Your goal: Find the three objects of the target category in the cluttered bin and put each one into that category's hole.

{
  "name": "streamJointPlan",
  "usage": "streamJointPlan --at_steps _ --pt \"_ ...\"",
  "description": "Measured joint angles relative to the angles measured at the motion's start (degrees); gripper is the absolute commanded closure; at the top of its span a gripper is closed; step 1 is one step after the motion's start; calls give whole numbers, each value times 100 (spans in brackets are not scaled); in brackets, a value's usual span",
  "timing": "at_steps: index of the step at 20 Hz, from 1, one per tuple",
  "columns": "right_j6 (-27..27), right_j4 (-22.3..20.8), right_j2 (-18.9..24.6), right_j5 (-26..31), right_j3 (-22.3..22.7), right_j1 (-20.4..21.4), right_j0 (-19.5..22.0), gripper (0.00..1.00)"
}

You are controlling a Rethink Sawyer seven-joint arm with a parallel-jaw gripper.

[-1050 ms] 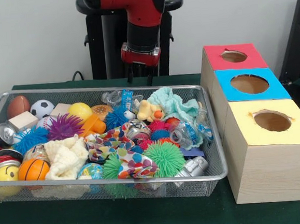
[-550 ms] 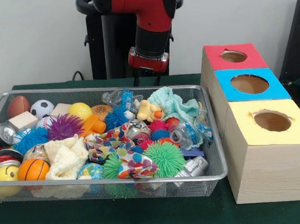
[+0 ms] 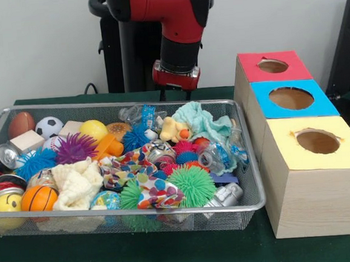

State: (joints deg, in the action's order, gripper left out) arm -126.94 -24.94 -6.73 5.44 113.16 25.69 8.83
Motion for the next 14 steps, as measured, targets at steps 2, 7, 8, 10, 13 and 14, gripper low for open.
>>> streamJointPlan --at_steps 2,7,8,10,13,14 --pt "0 -1 52 62 -2 67 75 0" --pt "0 -1 194 425 109 572 257 0" --pt "0 -1 225 525 161 720 289 0" --pt "0 3 270 710 263 987 329 0" --pt "0 5 326 964 378 1369 348 0" --pt "0 5 340 1032 408 1488 347 0"
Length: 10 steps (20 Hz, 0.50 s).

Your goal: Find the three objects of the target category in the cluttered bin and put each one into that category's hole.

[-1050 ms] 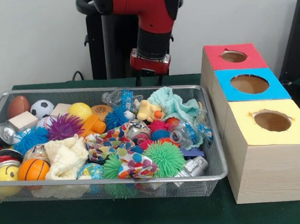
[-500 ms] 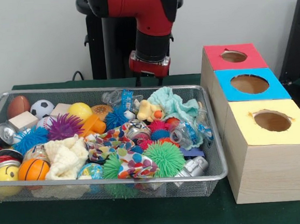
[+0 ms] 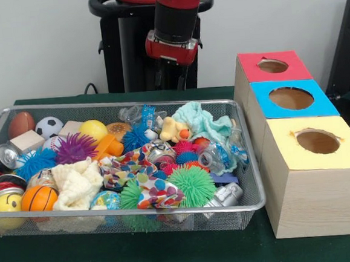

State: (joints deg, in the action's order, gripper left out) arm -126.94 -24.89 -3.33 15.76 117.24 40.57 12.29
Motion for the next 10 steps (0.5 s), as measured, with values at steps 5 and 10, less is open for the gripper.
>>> streamJointPlan --at_steps 5,10 --pt "0 5 16 113 45 295 -46 0" --pt "0 43 26 116 46 372 -131 0"
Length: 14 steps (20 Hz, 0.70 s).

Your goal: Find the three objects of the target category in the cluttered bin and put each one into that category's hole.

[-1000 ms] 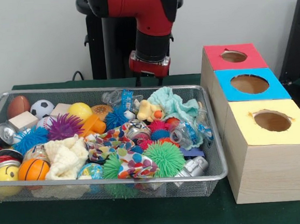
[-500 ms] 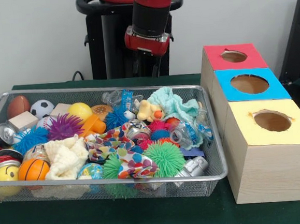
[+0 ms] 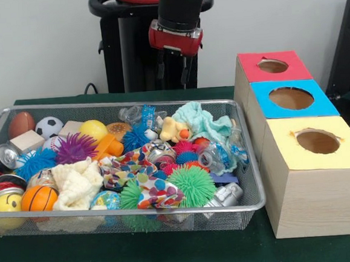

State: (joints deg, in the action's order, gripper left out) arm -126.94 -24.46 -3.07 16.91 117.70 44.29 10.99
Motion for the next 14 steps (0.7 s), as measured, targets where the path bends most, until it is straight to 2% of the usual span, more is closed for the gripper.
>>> streamJointPlan --at_steps 5,14 --pt "0 14 9 0 -18 -60 -45 0" --pt "0 15 27 -1 -304 -524 8 0"
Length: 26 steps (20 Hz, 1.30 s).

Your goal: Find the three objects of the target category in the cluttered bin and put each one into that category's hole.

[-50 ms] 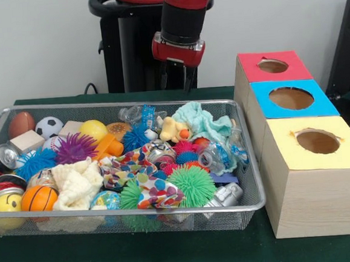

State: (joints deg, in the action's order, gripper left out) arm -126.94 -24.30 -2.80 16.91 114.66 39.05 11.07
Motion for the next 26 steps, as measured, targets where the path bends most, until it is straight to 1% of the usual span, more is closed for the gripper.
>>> streamJointPlan --at_steps 7,18,26 --pt "1 5 19 11 -177 -268 142 0" --pt "1 0 81 297 -271 -269 146 0" --pt "0 1 110 377 -289 -236 142 0"
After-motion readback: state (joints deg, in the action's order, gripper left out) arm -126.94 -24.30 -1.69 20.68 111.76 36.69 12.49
